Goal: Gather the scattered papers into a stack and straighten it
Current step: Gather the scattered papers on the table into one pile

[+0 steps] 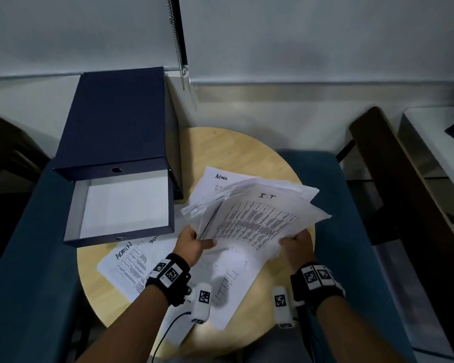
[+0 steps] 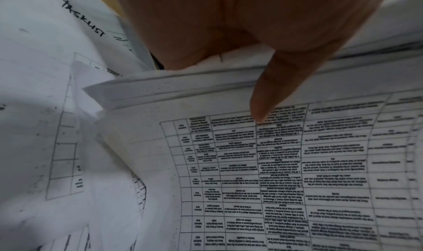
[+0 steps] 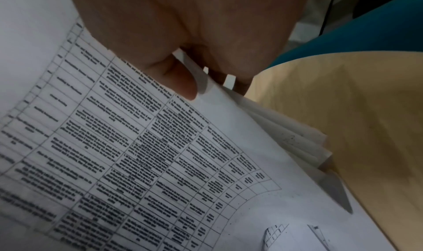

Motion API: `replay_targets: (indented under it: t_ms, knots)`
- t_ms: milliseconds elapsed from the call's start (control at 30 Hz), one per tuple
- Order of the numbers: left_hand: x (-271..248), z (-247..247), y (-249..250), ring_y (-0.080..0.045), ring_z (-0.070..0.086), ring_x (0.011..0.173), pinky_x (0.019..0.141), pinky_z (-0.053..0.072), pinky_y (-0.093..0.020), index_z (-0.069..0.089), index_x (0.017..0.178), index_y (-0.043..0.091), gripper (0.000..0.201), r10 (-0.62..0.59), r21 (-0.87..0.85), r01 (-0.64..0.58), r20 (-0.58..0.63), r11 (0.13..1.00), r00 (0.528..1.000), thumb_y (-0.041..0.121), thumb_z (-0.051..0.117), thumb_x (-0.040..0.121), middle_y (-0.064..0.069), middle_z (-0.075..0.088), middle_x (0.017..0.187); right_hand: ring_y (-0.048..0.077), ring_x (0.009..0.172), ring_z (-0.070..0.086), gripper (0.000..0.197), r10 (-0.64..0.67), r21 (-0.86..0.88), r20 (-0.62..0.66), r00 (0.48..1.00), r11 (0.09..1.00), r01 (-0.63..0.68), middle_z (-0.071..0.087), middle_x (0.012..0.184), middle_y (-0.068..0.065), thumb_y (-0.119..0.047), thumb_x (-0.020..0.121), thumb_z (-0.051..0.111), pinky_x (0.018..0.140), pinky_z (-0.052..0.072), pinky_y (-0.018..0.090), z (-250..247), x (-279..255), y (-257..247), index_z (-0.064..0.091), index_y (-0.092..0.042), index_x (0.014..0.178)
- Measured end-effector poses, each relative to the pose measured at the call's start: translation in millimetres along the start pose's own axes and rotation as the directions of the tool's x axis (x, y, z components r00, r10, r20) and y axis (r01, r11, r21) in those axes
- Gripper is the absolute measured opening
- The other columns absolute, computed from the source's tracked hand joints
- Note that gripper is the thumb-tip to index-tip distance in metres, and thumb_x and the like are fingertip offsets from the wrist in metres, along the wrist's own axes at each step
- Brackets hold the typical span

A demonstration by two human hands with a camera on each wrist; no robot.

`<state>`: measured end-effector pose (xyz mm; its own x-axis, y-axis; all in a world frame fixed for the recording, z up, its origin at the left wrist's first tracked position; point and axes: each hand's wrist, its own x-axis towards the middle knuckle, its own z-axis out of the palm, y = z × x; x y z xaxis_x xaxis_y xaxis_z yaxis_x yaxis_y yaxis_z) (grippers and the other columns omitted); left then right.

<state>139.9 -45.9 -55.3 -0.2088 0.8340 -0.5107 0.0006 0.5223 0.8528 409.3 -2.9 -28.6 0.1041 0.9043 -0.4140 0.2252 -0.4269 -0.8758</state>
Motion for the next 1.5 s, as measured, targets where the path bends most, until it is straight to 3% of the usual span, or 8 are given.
replay_targets:
  t_ms: [100,267,367,533,733,967,1233,1500]
  knots:
    - [-2,-2,2,-0.045,0.068,0.095,0.091,0.051,-0.062,0.062,0.104,-0.010,0.079,0.003,-0.013,-0.003,-0.014,1.000,1.000,0.025,0.095,0.042,-0.031,0.068,0.105,0.013,0.067,0.063,0.019,0.024,0.025,0.007,1.000,0.999,-0.024,0.067,0.069,-0.001,0.011,0.072,0.058,0.059,0.042,0.024,3,1,1,0.059,-0.007,0.076]
    - [-12,4,17,-0.031,0.071,0.093,0.091,0.054,-0.048,0.076,0.084,0.020,0.031,0.048,0.035,-0.048,0.011,0.998,0.999,0.006,0.076,0.056,-0.006,0.077,0.092,0.034,0.105,0.062,0.063,0.036,0.026,0.077,0.996,0.999,-0.038,0.066,0.110,0.015,-0.007,0.055,0.058,0.090,0.052,0.048,10,6,5,0.056,-0.003,0.118]
    - [-10,10,17,-0.023,0.068,0.091,0.090,0.051,-0.039,0.072,0.096,0.020,0.033,0.087,0.039,-0.088,0.005,0.995,0.996,-0.002,0.076,0.071,0.002,0.074,0.092,0.027,0.107,0.059,0.061,0.027,0.030,0.101,0.994,0.999,-0.030,0.063,0.114,0.009,-0.001,0.069,0.062,0.094,0.047,0.040,14,4,-2,0.050,-0.006,0.128]
    - [-2,16,20,-0.026,0.066,0.091,0.086,0.056,-0.041,0.064,0.102,0.015,0.020,0.151,0.119,-0.146,-0.039,0.982,0.988,0.011,0.072,0.084,-0.004,0.070,0.093,0.019,0.108,0.060,0.031,-0.061,-0.083,0.046,0.997,0.994,0.065,0.065,0.113,0.000,-0.010,0.090,0.062,0.093,0.043,0.030,12,8,-1,0.056,-0.013,0.121]
    - [-1,18,21,-0.017,0.066,0.092,0.080,0.056,-0.032,0.059,0.104,0.024,0.026,0.198,0.170,-0.195,0.003,0.966,0.980,0.030,0.074,0.084,0.002,0.071,0.099,0.013,0.110,0.059,0.039,-0.115,-0.062,0.050,0.992,0.991,0.118,0.064,0.119,-0.005,-0.006,0.092,0.058,0.099,0.042,0.032,0,15,13,0.054,-0.018,0.129]
    - [6,-13,-46,-0.017,0.067,0.099,0.098,0.050,-0.038,0.061,0.094,0.032,0.017,-0.132,0.327,0.153,-0.087,0.933,0.987,0.033,0.071,0.079,0.012,0.069,0.098,0.027,0.102,0.066,0.035,0.160,-0.102,-0.025,0.987,0.981,-0.162,0.070,0.109,0.000,-0.007,0.088,0.059,0.096,0.052,0.048,-8,32,79,0.063,-0.027,0.116]
    - [9,-40,-67,-0.025,0.061,0.104,0.091,0.046,-0.027,0.060,0.122,0.017,0.036,-0.223,0.411,0.307,-0.239,0.858,0.945,0.011,0.059,0.087,-0.008,0.065,0.124,0.032,0.104,0.062,0.043,0.381,-0.177,-0.049,0.923,0.907,-0.383,0.064,0.119,0.012,-0.009,0.085,0.060,0.095,0.049,0.039,-9,51,118,0.053,-0.011,0.128]
    - [43,-22,-47,-0.035,0.047,0.131,0.106,0.044,-0.039,0.023,0.152,0.013,0.085,-0.230,0.639,0.320,-0.223,0.700,0.947,0.020,0.069,0.081,-0.016,0.044,0.147,0.028,0.099,0.062,0.042,0.408,-0.197,-0.014,0.913,0.894,-0.403,0.065,0.115,0.011,-0.015,0.085,0.068,0.093,0.050,0.039,-10,63,121,0.053,-0.010,0.125]
